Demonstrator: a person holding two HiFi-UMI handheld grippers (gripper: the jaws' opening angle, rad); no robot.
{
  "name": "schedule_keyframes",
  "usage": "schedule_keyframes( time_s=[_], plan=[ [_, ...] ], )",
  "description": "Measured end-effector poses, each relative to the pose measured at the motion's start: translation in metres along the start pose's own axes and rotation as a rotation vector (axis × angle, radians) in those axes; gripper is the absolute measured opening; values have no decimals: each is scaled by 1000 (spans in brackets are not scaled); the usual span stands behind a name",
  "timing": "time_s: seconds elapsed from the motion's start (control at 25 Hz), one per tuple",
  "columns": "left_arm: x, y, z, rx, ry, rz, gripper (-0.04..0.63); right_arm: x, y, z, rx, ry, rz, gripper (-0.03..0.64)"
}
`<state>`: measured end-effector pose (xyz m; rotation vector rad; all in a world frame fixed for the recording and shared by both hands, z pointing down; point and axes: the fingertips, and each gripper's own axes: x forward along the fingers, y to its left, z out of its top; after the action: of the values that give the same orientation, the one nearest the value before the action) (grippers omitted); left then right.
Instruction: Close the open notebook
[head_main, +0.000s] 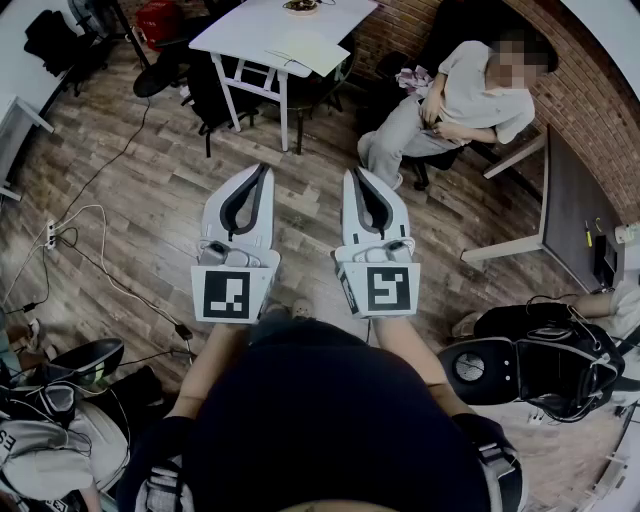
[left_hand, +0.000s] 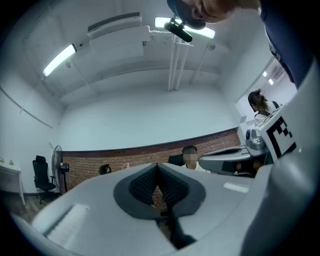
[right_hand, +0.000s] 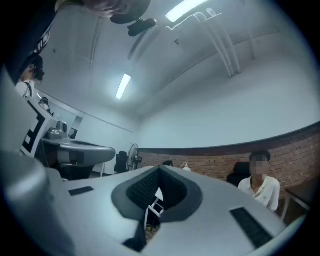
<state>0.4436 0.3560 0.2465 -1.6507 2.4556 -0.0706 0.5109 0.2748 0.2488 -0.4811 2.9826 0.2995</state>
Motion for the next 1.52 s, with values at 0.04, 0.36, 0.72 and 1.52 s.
schedule_keyframes(
  time_s=[0.04,0.36,0.72,1.52],
  plan=[
    [-1,-2,-2,-1,0,1,-5,-2,-1,-2,-2,-2,-4,11],
    [14,-5,-15,-13,15,-10,-5,8,-14,-17,48,3,-14,12],
    [66,29,-35,-23,30,-27,-5,68,-21,-37,68,19,17,86],
    [237,194,-72,-47,-8,-206,-5,288,-43,-66,54,63,-169,86]
  ],
)
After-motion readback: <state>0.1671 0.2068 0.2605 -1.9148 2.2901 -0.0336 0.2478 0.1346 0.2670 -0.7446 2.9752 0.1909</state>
